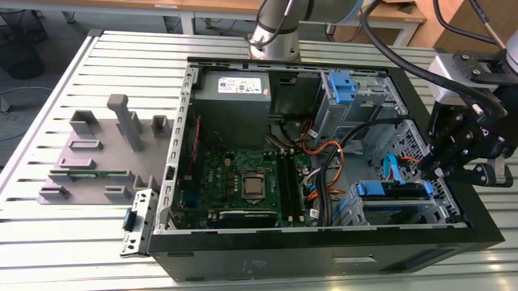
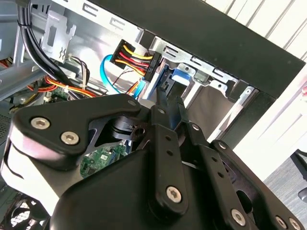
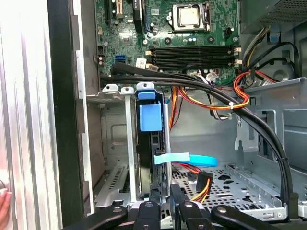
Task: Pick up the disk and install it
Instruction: 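Insert the first disk wire, then insert the second disk wire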
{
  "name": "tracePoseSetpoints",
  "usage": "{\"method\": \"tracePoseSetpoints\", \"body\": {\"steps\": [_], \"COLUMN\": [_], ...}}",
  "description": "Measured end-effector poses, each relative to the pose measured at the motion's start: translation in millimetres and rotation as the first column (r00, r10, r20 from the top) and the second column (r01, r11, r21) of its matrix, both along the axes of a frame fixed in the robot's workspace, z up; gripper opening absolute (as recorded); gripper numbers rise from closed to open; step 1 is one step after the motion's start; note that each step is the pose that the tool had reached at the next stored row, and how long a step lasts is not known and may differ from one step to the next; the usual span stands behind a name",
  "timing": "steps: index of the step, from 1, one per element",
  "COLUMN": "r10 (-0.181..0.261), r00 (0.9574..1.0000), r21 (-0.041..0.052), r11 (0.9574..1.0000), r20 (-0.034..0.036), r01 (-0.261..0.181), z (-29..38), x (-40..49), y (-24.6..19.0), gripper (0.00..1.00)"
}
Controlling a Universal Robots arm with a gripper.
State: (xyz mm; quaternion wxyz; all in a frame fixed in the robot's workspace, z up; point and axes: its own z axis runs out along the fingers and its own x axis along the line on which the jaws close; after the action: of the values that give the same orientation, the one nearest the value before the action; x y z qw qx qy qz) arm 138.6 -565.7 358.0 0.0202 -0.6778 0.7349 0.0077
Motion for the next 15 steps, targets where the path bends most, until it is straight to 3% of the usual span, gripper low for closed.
{"method": "tracePoseSetpoints", "body": {"steps": [15], "r10": [0.0], "r00": [1.0], "r21": [0.0], "r11": [1.0], "r20": [0.0], "r01": [0.0], "z": [6.1], "x": [0.1], "y": [0.0], "gripper": [0.23]}}
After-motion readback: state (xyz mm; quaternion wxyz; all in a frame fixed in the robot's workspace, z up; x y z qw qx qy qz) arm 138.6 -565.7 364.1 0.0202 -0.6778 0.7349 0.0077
